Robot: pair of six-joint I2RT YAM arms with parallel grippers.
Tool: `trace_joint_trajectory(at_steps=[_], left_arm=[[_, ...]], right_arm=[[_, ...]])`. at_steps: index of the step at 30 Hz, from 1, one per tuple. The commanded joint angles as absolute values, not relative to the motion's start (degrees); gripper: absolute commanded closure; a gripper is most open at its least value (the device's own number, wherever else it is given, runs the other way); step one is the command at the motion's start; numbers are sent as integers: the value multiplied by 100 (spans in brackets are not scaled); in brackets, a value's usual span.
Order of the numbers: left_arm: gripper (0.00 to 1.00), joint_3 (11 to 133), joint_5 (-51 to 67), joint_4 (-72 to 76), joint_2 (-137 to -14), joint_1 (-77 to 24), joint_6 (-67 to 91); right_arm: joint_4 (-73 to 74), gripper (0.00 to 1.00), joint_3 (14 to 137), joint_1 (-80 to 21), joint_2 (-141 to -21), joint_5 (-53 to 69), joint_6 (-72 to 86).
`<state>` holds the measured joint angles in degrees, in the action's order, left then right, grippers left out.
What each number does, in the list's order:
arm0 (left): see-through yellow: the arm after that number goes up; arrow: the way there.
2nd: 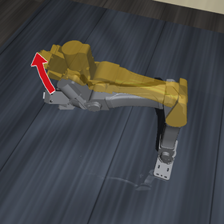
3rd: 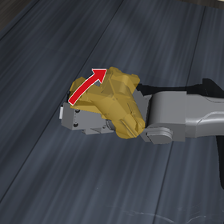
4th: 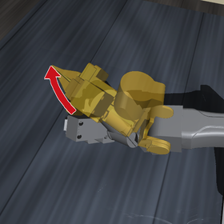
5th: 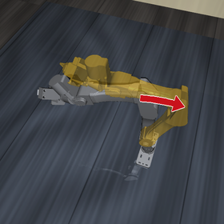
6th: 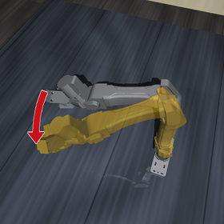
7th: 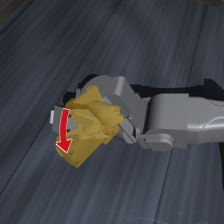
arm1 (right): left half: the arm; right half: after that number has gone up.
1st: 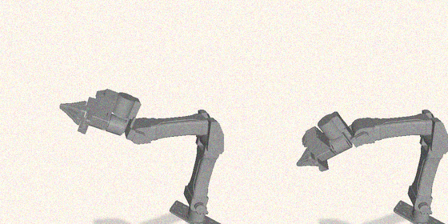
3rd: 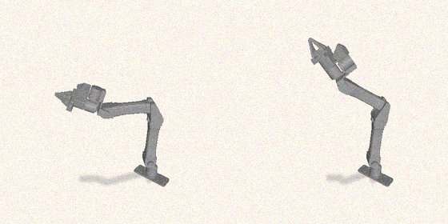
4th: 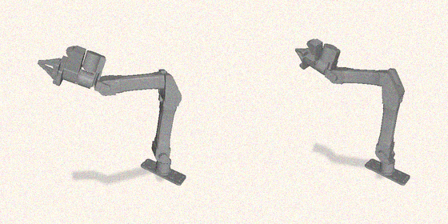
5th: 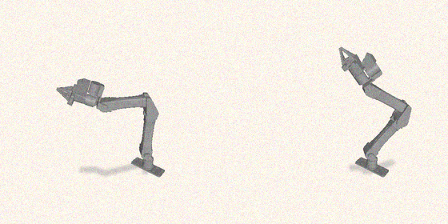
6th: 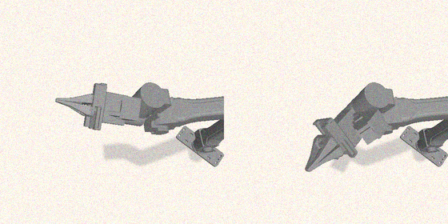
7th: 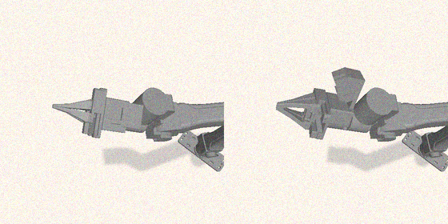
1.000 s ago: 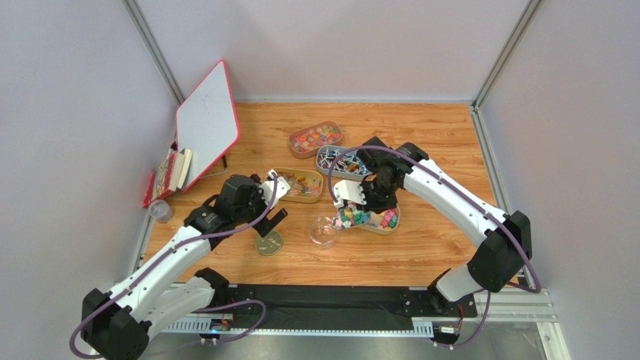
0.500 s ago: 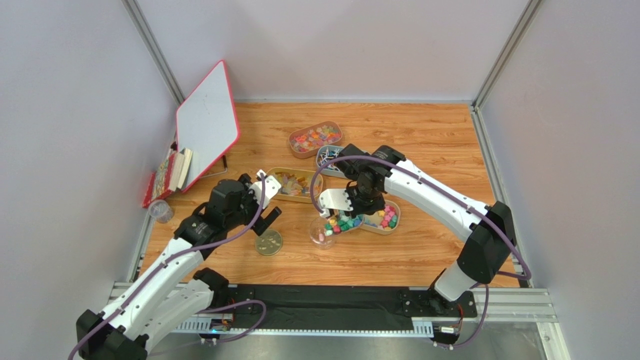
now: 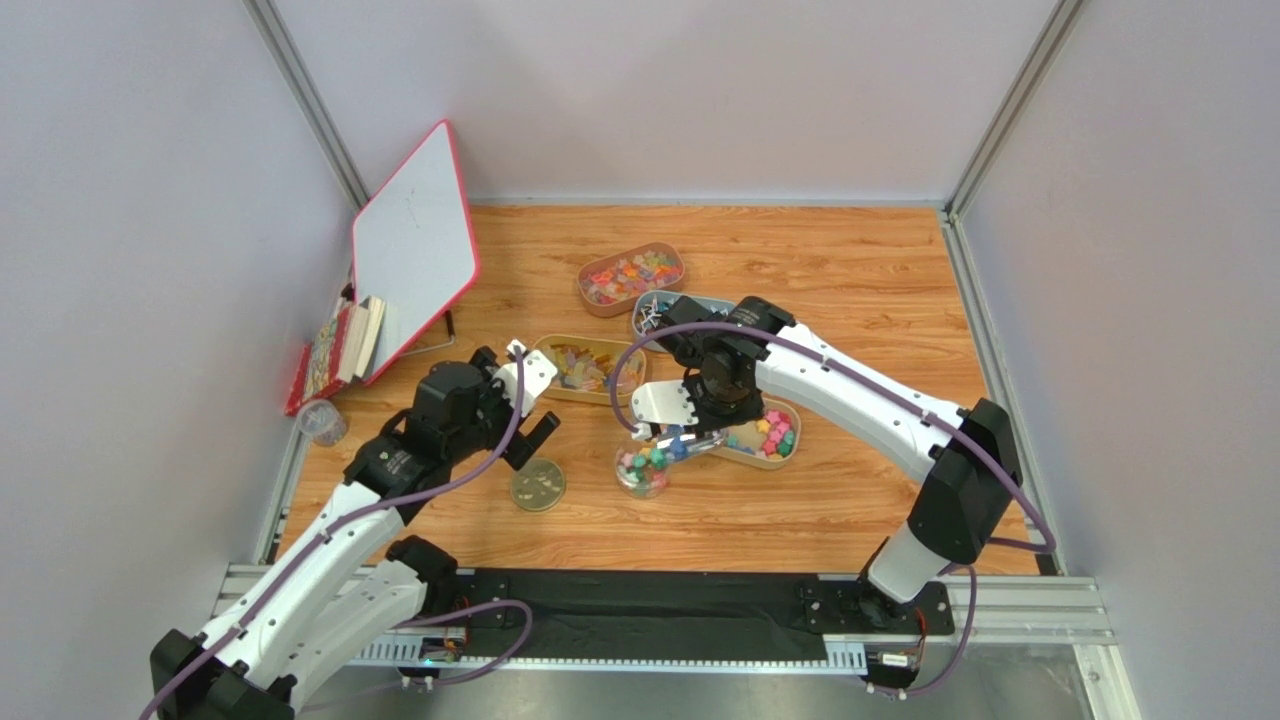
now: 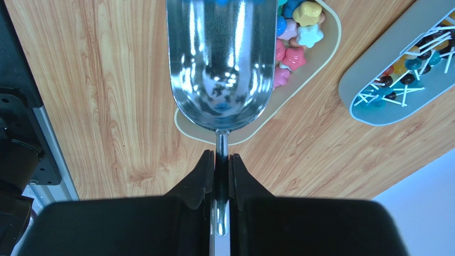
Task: Pack the candies
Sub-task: Place the fake candies in the packing bottle, then adjust the spatula.
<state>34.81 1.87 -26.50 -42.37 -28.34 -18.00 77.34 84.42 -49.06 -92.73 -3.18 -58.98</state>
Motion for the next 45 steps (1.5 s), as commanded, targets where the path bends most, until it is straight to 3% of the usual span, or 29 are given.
trace_joint_trajectory(at_steps=[1, 9, 15, 19, 23, 27, 35, 45], left_arm=[[0, 3804, 245, -2487, -4262, -2795, -1433], [0, 4884, 694, -2821, -5000, -2795, -774], [2, 5728, 1536, -2997, -5861, -2708, -326], [12, 6573, 3500, -3348, -6887, -2155, 287], [23, 7136, 5052, -3191, -7619, -1802, 1027], [25, 6988, 6045, -2260, -8015, -1802, 1766], [25, 7479, 6091, -2329, -8815, -1811, 1723], [27, 7374, 5836, -2426, -8930, -1819, 1468]], right_arm=[[8200, 100, 8902, -5036, -9378, -835, -5529], [9298, 100, 9720, -5239, -9405, -1169, -5300], [8255, 100, 9002, -4422, -8597, -390, -5590], [6955, 100, 8019, -3693, -7580, 746, -5511], [5725, 100, 7280, -3656, -6753, 1212, -5441], [5247, 100, 7127, -3709, -6670, 1091, -5221], [5195, 100, 7462, -3621, -7145, 1011, -4966], [5001, 100, 7857, -3639, -7313, 1134, -4755]])
